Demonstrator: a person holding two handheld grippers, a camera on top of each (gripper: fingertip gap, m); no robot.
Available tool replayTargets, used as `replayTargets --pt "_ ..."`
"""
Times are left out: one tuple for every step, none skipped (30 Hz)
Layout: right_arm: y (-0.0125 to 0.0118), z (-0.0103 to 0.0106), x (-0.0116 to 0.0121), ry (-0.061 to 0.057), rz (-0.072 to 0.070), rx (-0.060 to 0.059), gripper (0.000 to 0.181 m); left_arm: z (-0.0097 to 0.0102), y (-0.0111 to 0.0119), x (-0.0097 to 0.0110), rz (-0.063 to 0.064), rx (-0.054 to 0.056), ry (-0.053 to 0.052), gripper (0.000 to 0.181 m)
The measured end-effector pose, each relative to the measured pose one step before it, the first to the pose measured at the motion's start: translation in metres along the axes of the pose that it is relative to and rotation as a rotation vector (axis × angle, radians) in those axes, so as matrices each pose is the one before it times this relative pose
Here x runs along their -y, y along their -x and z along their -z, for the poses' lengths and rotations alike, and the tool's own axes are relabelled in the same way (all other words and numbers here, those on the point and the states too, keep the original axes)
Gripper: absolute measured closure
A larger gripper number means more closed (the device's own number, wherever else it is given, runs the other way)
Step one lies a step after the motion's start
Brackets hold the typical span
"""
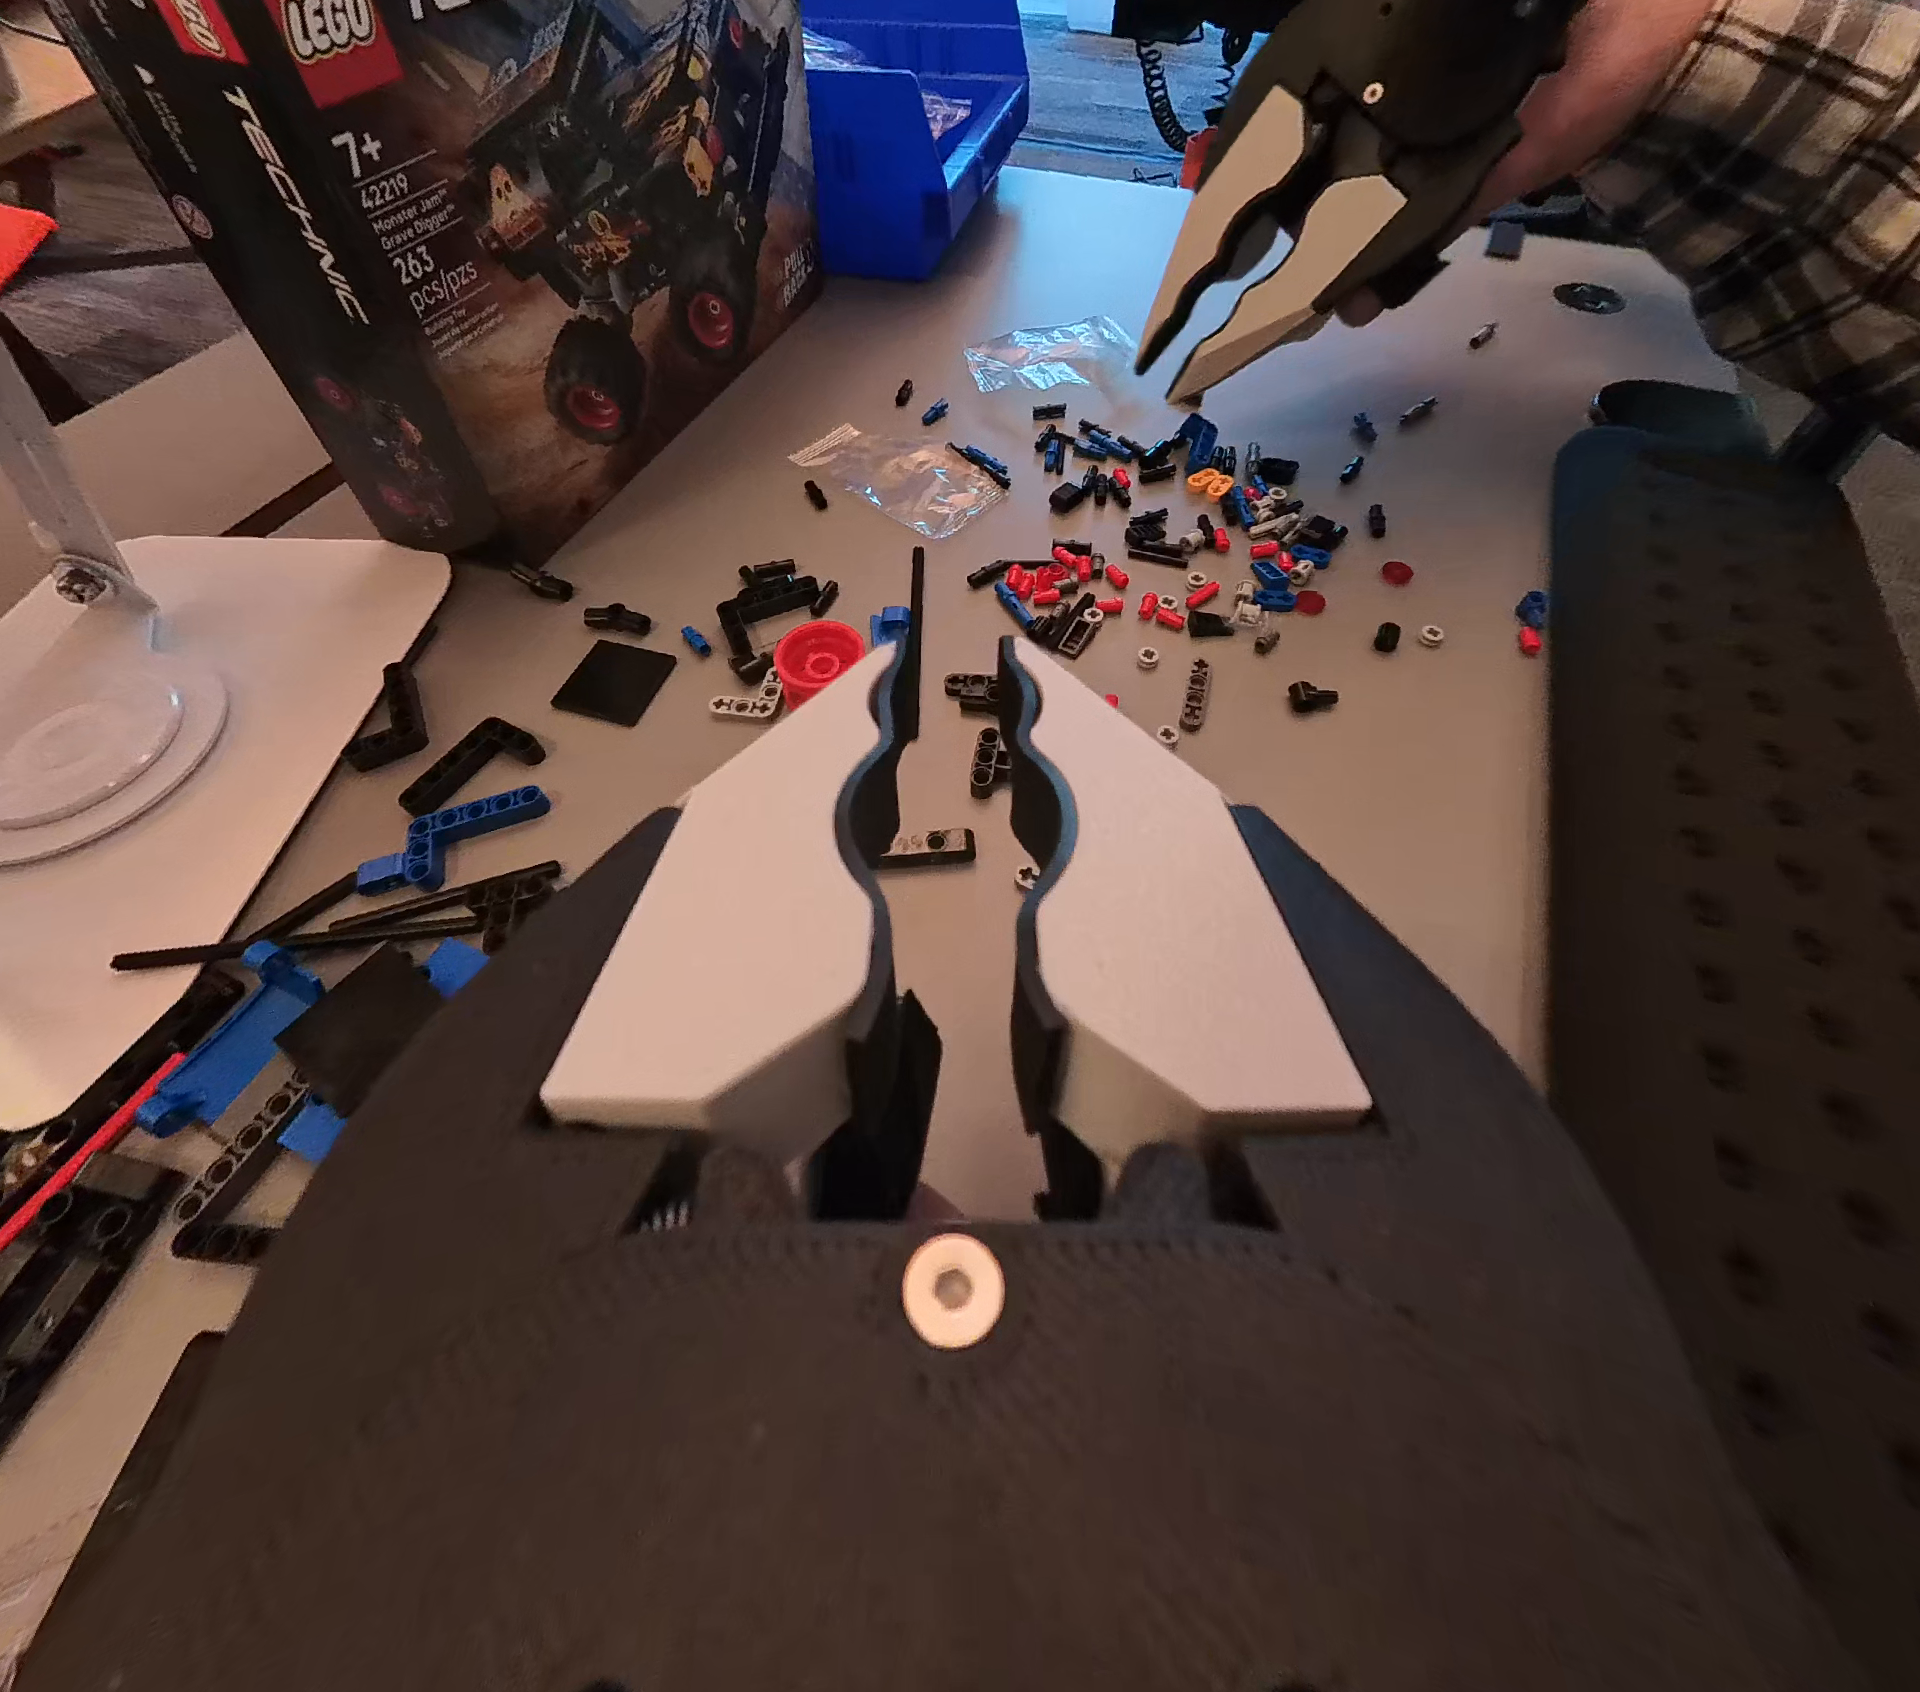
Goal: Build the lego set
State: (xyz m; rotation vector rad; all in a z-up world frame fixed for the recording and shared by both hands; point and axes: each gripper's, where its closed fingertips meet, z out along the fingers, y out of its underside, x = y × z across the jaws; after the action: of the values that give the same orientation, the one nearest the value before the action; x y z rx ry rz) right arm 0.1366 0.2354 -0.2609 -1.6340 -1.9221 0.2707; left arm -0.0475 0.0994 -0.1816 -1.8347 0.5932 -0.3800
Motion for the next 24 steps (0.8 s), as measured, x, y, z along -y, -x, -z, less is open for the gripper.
replayTargets --pt "-0.00042 -0.0045 0.00148 0.0066 -0.0081 0.0083 0.169 -0.0005 0.00019 -0.00087 -0.0008 0.0008 0.0036 0.169" --pt "-0.00071 -0.00425 0.00184 0.0029 -0.0012 0.0029 0.169 -0.00014 0.00045 -0.00043 0.0004 0.0011 0.0013 0.169" --pt "-0.001 -0.00391 0.00157 0.0032 0.0015 -0.0007 0.169 0.00012 0.00045 -0.00012 0.002 0.0009 -0.0004 0.169" --pt "-0.00094 -0.00342 0.00071 0.0065 0.0032 -0.0019 0.168 0.00029 0.00052 0.00016 0.0022 0.0007 -0.0015 0.169" --pt "-0.0007 -0.00303 0.00044 0.0063 0.0041 -0.0012 0.168 0.00025 0.00045 0.00017 0.002 0.0007 -0.0014 0.169" --pt "0.00029 -0.0028 0.00075 0.0029 0.0009 0.0047 0.168 0.00012 0.00042 -0.00012 0.0014 0.0004 -0.0004 0.169" --pt "0.00077 -0.0026 0.00037 0.0022 -0.003 0.0097 0.168 -0.00003 0.00004 -0.00015 0.0009 -0.0002 0.0005 0.169" --pt "0.00015 -0.00236 -0.0006 0.0062 -0.0053 0.008 0.168 -0.00019 -0.00007 -0.00036 0.0002 -0.0011 0.0009 0.169" --pt "-0.00046 -0.00198 -0.00123 0.0089 -0.007 0.005 0.168 -0.0003 -0.00029 -0.00023 -0.0003 -0.0012 0.0011 0.169" --pt "-0.00084 -0.0015 -0.00128 0.007 -0.0082 0.0036 0.168 -0.00024 -0.00037 -0.00031 -0.001 -0.0012 0.0016 0.169" --pt "-0.00025 -0.00116 -0.00103 0.0037 -0.0076 0.0065 0.168 -0.00029 -0.0002 -0.00018 -0.0015 -0.0006 0.0016 0.169" --pt "0.00047 -0.00081 -0.00113 0.0025 -0.0047 0.0097 0.169 -0.00012 -0.00027 0.00006 -0.0018 -0.0005 0.0009 0.169" --pt "0.0005 -0.00073 -0.00087 0.0009 0.0002 0.0075 0.17 -0.00005 -0.00024 0.00013 -0.0012 -0.0002 0.0 0.169" --pt "0.00022 -0.00053 -0.00035 -0.0024 0.0034 0.0041 0.172 -0.00003 -0.00008 0.00015 -0.0004 -0.0002 -0.0002 0.169" --pt "-0.00007 -0.00038 0.00016 -0.0042 0.0021 0.0028 0.174 -0.00009 -0.00003 0.00005 0.0003 -0.0005 -0.0002 0.169" --pt "-0.00009 -0.00044 0.00041 -0.0039 0.0002 0.0027 0.176 -0.00012 0.00006 -0.0001 0.0007 -0.0006 0.0003 0.169" --pt "-0.00011 -0.00015 0.00037 -0.0022 0.0001 0.0045 0.176 -0.00023 -0.00007 -0.00021 0.0004 -0.0005 0.0007 0.169" --pt "-0.00026 -0.00029 0.00026 -0.0001 0.0013 0.0025 0.176 -0.00036 0.00009 -0.00021 0.0002 -0.0003 0.0011 0.169" --pt "-0.00059 -0.00025 0.00038 0.0007 0.0018 0.0007 0.176 -0.00028 0.00002 -0.00039 0.0002 -0.0004 0.0015 0.168" --pt "-0.00031 -0.00037 0.00048 0.0009 -0.0011 0.0028 0.176 -0.00034 -0.00004 -0.00036 -0.0001 -0.0004 0.0015 0.168" --pt "-0.00028 -0.00024 0.00034 0.0016 -0.0056 0.0059 0.176 -0.00025 0.00012 -0.00028 -0.0003 0.0002 0.0014 0.168" --pt "-0.00004 -0.00028 0.0004 0.0012 -0.0075 0.0073 0.175 -0.0002 0.00008 -0.00027 -0.0003 0.0003 0.0011 0.168" --pt "0.00026 -0.00026 0.00065 -0.0014 -0.0082 0.0091 0.175 -0.00008 0.00011 -0.00012 -0.0001 0.0003 0.0004 0.168" --pt "0.00065 -0.00046 0.00096 -0.0039 -0.0128 0.0124 0.174 0.00004 0.00014 0.0 0.0001 0.0005 -0.0001 0.169"
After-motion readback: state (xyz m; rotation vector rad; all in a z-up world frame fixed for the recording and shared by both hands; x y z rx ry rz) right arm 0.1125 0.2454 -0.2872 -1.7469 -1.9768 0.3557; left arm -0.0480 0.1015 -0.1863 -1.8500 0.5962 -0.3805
